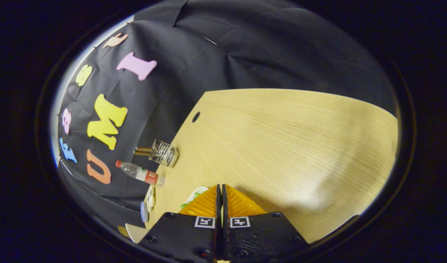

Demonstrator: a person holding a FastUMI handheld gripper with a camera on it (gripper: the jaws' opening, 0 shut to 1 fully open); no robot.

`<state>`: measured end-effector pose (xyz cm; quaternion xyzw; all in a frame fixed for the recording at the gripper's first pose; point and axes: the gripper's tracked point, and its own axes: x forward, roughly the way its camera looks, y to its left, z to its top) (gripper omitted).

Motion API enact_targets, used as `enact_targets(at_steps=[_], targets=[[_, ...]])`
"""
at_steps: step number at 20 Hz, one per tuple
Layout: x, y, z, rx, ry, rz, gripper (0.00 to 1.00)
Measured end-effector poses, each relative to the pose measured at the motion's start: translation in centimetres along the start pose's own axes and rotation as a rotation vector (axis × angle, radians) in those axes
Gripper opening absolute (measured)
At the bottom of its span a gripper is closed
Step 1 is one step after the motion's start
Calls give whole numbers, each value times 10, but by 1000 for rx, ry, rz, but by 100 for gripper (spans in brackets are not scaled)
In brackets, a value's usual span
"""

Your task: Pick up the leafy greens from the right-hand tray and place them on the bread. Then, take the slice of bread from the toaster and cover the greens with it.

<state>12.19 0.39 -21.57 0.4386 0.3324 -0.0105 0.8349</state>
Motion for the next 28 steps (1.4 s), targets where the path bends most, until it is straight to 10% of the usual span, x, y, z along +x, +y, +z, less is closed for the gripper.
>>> enact_targets(at_steps=[14,28], targets=[[-60,130,-32,-95,-34,225,0],[-54,272,-217,-150,193,453,0]])
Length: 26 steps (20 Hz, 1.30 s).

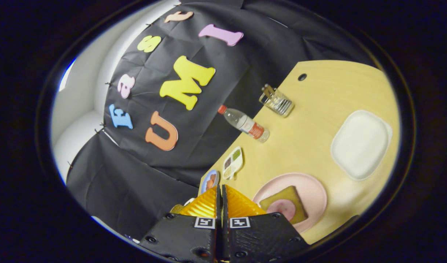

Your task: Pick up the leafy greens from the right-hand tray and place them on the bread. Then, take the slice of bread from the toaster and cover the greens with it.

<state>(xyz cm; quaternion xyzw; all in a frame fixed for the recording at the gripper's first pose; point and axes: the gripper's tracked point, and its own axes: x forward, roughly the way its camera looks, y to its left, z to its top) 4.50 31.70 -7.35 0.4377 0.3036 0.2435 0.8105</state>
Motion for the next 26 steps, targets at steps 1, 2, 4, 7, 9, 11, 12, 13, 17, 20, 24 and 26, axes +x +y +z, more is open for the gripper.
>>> enact_targets(at_steps=[1,2,4,7,9,11,12,13,17,20,24,26], targets=[[9,2,-9,4,12,7,0],[17,2,-20,15,32,12,0],[32,-3,-40,52,81,12,0],[40,-24,-46,77,99,-18,0],[37,-40,-37,77,75,-43,0],[33,-55,-24,68,38,-73,0],[30,-63,-18,62,22,-87,0],[28,-70,-16,61,13,-98,0],[25,-101,-13,50,21,-149,0],[22,-116,-10,37,26,-181,1],[17,-125,-5,-48,5,-209,3],[17,-124,-7,-75,17,-200,15]])
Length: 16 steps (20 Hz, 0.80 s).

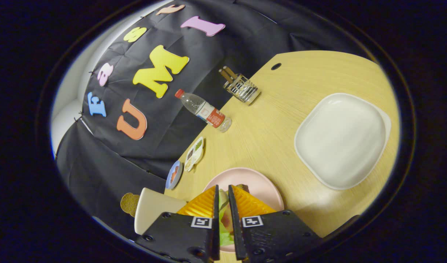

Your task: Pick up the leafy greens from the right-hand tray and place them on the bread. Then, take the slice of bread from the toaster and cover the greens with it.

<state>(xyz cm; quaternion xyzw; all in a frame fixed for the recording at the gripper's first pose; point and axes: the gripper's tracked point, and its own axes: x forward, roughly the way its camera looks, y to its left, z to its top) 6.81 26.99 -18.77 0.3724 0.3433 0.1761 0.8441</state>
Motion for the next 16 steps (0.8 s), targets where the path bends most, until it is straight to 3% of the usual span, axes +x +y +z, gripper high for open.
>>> enact_targets(at_steps=[6,7,8,12,16], targets=[[-19,-1,23,-177,-115,-61,84],[-25,1,29,-220,-149,-78,89],[-32,5,35,-266,-181,-96,94],[-66,38,49,-492,-339,-150,95],[-91,88,38,-611,-456,-145,95]])
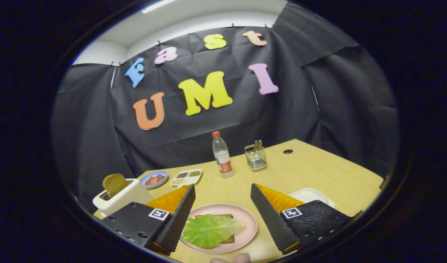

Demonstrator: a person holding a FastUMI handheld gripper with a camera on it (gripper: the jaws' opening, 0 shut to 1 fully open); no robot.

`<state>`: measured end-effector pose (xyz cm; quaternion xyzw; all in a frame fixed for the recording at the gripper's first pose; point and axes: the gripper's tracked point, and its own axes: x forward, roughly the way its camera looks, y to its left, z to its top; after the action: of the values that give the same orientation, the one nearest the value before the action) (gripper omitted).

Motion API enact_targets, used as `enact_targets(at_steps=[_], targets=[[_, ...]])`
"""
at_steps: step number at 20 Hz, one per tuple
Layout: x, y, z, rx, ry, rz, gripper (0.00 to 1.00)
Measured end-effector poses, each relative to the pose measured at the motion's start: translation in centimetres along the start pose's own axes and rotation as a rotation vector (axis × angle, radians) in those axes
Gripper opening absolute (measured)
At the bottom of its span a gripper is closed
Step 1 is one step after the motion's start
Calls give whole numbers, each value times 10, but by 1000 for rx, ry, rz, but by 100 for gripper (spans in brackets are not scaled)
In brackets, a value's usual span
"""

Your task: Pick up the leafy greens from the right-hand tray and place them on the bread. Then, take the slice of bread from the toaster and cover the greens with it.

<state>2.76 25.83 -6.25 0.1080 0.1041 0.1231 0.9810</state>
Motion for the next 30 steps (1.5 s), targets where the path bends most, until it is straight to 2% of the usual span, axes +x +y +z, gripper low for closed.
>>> enact_targets(at_steps=[5,8,11,17,23,28,30], targets=[[-25,97,8,-100,-66,105,95],[-35,161,2,-121,-75,191,95],[-31,211,-15,-140,-53,235,95],[-3,258,-45,-173,9,208,95],[26,283,-62,-230,59,175,95],[47,281,-77,-239,132,130,79],[51,282,-81,-224,161,130,61]])
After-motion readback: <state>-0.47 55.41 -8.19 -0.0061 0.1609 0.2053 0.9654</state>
